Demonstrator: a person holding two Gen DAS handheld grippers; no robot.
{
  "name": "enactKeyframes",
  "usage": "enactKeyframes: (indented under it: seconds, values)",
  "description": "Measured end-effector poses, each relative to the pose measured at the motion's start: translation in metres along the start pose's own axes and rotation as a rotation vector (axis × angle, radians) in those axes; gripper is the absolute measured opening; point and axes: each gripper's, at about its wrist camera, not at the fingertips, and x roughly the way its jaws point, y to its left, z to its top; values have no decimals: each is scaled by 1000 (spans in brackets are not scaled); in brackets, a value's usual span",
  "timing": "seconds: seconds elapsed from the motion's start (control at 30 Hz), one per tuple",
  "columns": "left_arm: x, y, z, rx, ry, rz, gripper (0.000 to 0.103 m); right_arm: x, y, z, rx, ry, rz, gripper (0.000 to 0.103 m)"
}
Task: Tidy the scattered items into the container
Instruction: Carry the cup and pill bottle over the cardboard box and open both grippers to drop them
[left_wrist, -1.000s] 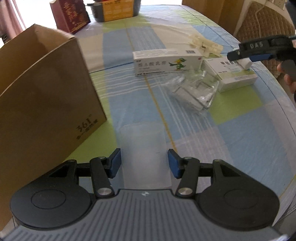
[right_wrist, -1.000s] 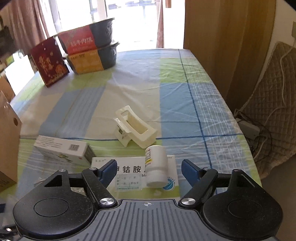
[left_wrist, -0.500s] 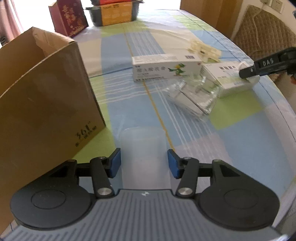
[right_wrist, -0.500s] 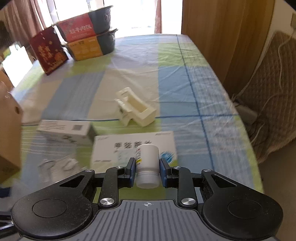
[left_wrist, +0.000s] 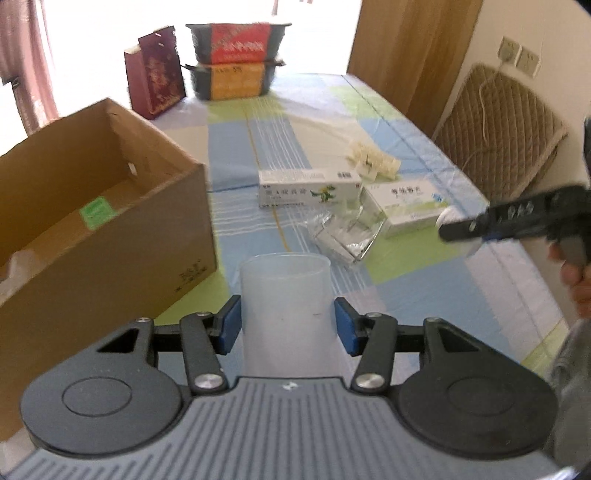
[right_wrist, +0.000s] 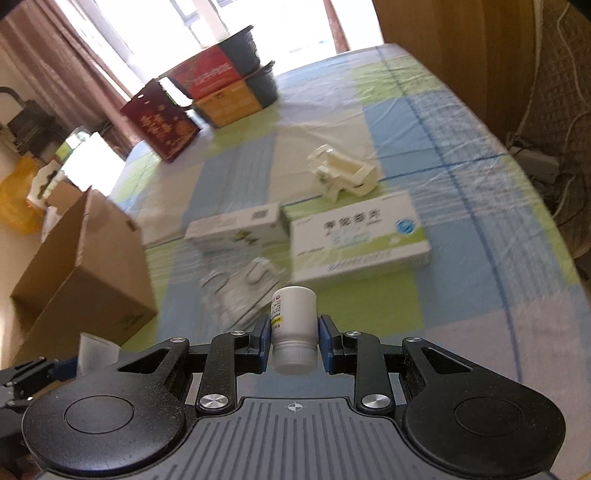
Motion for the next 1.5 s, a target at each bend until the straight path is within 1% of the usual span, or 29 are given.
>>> enactKeyframes:
  seconds: [0.13, 0.33, 0.5, 0.63, 0.8, 0.97, 1.17, 1.23, 1.37, 1.43, 1.5]
  values:
    - [-34, 16, -2, -59, -45, 15, 47, 1, 24, -7, -30, 31, 88, 30]
    - [-82, 52, 1, -119, -97, 58, 47, 5, 76, -11, -98, 52, 217, 30]
    - [-115, 90, 14, -123, -137, 115, 48, 10, 134, 5, -189, 32, 312, 30]
    - [-128, 119, 26, -125, -151, 149, 48, 15, 174, 22, -278, 7, 345, 30]
    - [-132, 158, 34, -150, -150, 196, 48, 28, 214, 42, -376, -9, 343, 30]
    - [-120, 202, 41, -189, -112, 239, 48, 55, 242, 51, -450, 13, 318, 30]
    - [-84, 249, 42, -232, 18, 313, 48, 100, 261, 49, -513, 75, 266, 30]
    - [-71, 260, 38, -235, 69, 341, 48, 111, 264, 49, -530, 94, 246, 30]
    - [-52, 272, 29, -245, 159, 370, 48, 128, 269, 46, -565, 125, 220, 30]
    - [-44, 275, 25, -241, 187, 387, 48, 135, 273, 44, -585, 135, 211, 30]
    - [-41, 277, 22, -235, 197, 386, 48, 139, 275, 43, -601, 141, 205, 30]
